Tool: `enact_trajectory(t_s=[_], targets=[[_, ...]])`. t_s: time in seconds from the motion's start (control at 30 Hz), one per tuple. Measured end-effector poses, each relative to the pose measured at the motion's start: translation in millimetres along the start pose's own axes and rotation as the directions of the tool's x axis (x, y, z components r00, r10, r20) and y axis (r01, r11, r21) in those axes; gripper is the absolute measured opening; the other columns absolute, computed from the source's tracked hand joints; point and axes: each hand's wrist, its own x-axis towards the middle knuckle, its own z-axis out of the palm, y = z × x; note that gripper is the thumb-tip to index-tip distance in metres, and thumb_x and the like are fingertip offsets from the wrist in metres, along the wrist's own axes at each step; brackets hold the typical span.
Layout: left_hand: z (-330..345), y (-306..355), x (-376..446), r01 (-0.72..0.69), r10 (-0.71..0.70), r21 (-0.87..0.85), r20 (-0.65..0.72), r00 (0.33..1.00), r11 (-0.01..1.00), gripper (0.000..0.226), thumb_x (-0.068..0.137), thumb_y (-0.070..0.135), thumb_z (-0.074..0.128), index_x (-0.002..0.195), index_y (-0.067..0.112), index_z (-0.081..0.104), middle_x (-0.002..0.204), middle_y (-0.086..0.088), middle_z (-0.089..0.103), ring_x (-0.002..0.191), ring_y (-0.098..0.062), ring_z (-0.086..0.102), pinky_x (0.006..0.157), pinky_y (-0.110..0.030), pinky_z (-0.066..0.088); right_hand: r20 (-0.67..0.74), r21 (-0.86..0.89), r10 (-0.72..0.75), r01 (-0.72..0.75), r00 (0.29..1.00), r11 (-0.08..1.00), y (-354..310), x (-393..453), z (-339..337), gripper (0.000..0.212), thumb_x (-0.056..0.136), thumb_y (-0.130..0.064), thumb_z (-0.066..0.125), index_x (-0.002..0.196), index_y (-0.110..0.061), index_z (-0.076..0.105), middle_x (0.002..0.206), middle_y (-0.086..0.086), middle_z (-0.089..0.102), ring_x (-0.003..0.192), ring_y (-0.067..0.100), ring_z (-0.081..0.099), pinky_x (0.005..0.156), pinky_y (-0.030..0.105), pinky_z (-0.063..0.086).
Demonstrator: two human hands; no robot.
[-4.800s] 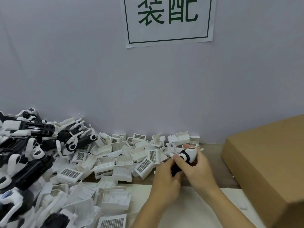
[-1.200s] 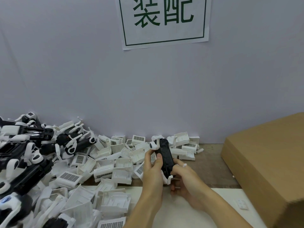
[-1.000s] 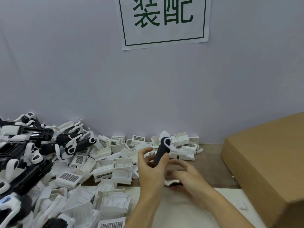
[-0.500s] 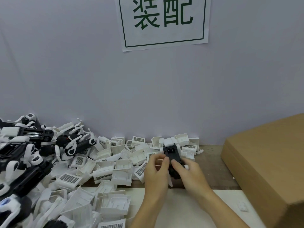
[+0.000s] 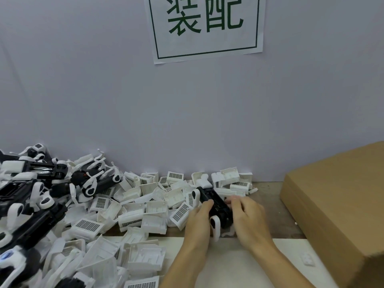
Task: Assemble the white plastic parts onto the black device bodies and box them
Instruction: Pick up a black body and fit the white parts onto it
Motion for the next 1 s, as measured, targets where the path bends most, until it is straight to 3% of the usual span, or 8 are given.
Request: enact_trajectory(t_s=[0.1,0.3,0.4,0.5,0.6,0.7,0.83,1.0], targets=[[-3,2,2,0.023,-0.029,-0.098,-0.059,0.998,0.995,0.040,0.095,0.027,0.047,0.103,-0.008,0.066,0.075,-0.028,0.060,0.072,-0.039,0.052,0.066,-0.039,0.046,-0.008,0.011,0.050,-0.050,0.999,0.999,3,4,-3,0.020,0.099,-0.011,0.050,0.096,-0.023,0.066,0.106,-0.006,0.061,0.098,0.010,0.056,0.087,0.026,0.042],[-4,1,3,0.038,-0.056,-0.210,-0.083,0.995,0.977,0.032,0.094,0.025,0.046,0.085,0.004,0.069,0.078,-0.015,0.072,0.064,-0.026,0.068,0.058,-0.030,0.053,0.255,-0.107,0.128,-0.103,0.959,0.989,21,10,0,0.041,0.100,-0.018,0.050,0.141,-0.021,0.052,0.160,-0.009,0.027,0.144,0.011,0.030,0.101,0.020,0.027],[-2,0,0,0.044,-0.053,-0.146,-0.058,0.997,0.988,0.034,0.097,0.030,0.046,0.085,0.008,0.069,0.080,-0.014,0.072,0.069,-0.026,0.067,0.059,-0.030,0.050,0.337,-0.120,0.164,-0.130,0.927,0.984,28,17,0,0.048,0.100,-0.019,0.048,0.146,-0.029,0.046,0.165,-0.020,0.001,0.151,0.012,0.018,0.108,0.029,0.028],[-2,1,-6,0.057,-0.055,-0.105,0.023,0.998,0.993,0.039,0.099,0.034,0.043,0.087,0.006,0.068,0.076,-0.017,0.068,0.057,-0.024,0.063,0.051,-0.025,0.047,0.406,-0.129,0.158,-0.115,0.900,0.985,34,27,-4,0.056,0.095,-0.008,0.042,0.147,-0.031,0.049,0.163,-0.026,-0.005,0.152,0.012,0.012,0.112,0.031,0.026],[-3,4,-8,0.084,-0.075,-0.112,0.081,0.994,0.990,0.042,0.101,0.034,0.041,0.088,0.003,0.066,0.074,-0.021,0.064,0.050,-0.024,0.061,0.046,-0.022,0.044,0.453,-0.132,0.120,-0.067,0.883,0.989,37,35,-5,0.059,0.094,-0.001,0.040,0.147,-0.026,0.050,0.160,-0.024,0.010,0.151,0.006,0.010,0.118,0.030,0.018],[-2,7,-8,0.089,-0.079,-0.136,0.077,0.994,0.987,0.039,0.101,0.030,0.041,0.086,0.002,0.063,0.074,-0.022,0.062,0.045,-0.023,0.059,0.040,-0.019,0.042,0.411,-0.141,0.083,-0.026,0.908,0.990,39,35,-4,0.049,0.095,-0.002,0.046,0.139,-0.019,0.057,0.149,-0.022,0.034,0.142,0.008,0.034,0.115,0.027,0.029],[-2,10,-11,0.100,-0.093,-0.149,0.056,0.994,0.984,0.036,0.101,0.030,0.042,0.091,0.002,0.062,0.075,-0.022,0.063,0.045,-0.023,0.059,0.039,-0.018,0.041,0.283,-0.042,0.022,-0.011,0.959,0.999,40,30,-2,0.024,0.096,-0.004,0.057,0.103,-0.026,0.065,0.117,-0.014,0.055,0.101,0.000,0.056,0.076,0.008,0.042],[-4,10,-8,0.092,-0.092,-0.179,0.007,0.996,0.979,0.036,0.101,0.031,0.044,0.094,0.003,0.066,0.078,-0.020,0.067,0.054,-0.026,0.063,0.048,-0.024,0.048,-0.053,0.094,-0.008,0.013,0.999,0.996,27,28,-6,0.022,0.085,-0.006,0.076,0.090,-0.026,0.071,0.093,-0.006,0.067,0.072,0.012,0.060,0.061,0.009,0.046]])
